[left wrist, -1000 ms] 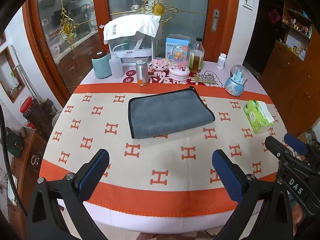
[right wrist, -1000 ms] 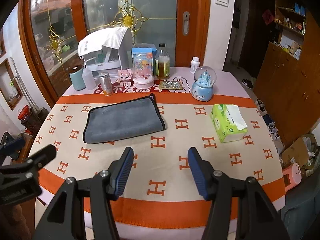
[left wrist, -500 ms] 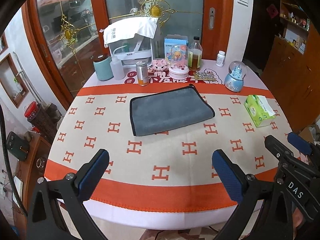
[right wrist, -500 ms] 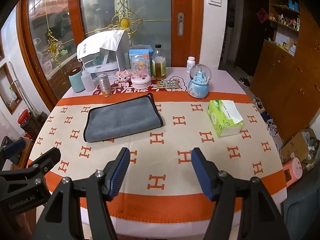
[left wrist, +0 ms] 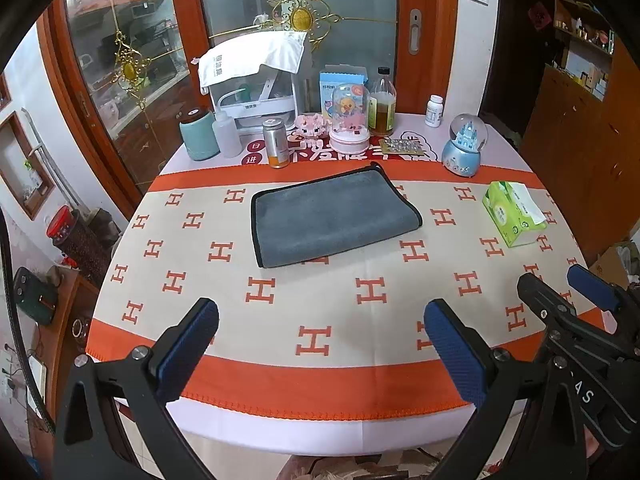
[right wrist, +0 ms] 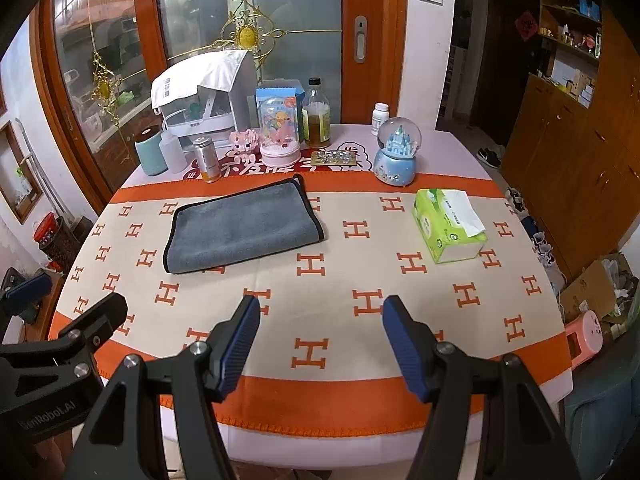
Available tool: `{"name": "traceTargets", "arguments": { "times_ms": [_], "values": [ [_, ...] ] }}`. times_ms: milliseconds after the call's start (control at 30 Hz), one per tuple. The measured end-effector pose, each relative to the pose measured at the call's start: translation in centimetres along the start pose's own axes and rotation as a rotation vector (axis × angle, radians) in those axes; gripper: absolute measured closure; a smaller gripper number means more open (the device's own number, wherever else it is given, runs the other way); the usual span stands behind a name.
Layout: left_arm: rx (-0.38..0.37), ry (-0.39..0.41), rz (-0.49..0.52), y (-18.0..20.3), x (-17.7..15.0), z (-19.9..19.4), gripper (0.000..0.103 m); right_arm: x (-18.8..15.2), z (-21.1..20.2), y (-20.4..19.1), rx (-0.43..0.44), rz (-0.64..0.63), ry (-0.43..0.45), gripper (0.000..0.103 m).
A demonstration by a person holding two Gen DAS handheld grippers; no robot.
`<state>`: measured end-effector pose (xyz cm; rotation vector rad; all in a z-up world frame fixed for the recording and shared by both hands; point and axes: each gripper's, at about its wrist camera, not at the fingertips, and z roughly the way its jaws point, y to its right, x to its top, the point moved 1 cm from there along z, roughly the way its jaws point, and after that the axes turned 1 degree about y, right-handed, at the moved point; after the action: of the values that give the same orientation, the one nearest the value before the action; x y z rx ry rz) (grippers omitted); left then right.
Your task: Fold towel
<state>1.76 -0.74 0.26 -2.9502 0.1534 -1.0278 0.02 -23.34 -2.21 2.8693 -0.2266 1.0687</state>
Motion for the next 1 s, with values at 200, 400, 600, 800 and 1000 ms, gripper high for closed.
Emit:
{"name": "traceTargets", "arguments": {
  "times_ms": [200,400,600,800,1000],
  "values": [
    [-0.006,-0.006,-0.003,0.0,0.0,0.1,0.001,0.1,0.0,0.0,-0.002,-0.007,0.006,0.039],
    [-0.011,-0.008,-0.007,-0.1,0.0,0.2,0.001,0.1,-0.2,-0.2,-0.004,-0.013,0.010,0.039],
    [-0.008,-0.016,-0.010,-0.1,0.0,0.3,0.001,0.1,-0.3,-0.2,-0.003,-0.014,0.015,0.039],
    [0.000,-0.029,-0.012,0.0,-0.1,0.7,0.001,0.0,-0.6,-0.2,-0.001,-0.017,0.026,0.039],
    [0.008,-0.030,-0.014,0.0,-0.1,0.8,0.001,-0.1,-1.1,-0.3,0.002,-0.026,0.036,0.039]
  ]
}}
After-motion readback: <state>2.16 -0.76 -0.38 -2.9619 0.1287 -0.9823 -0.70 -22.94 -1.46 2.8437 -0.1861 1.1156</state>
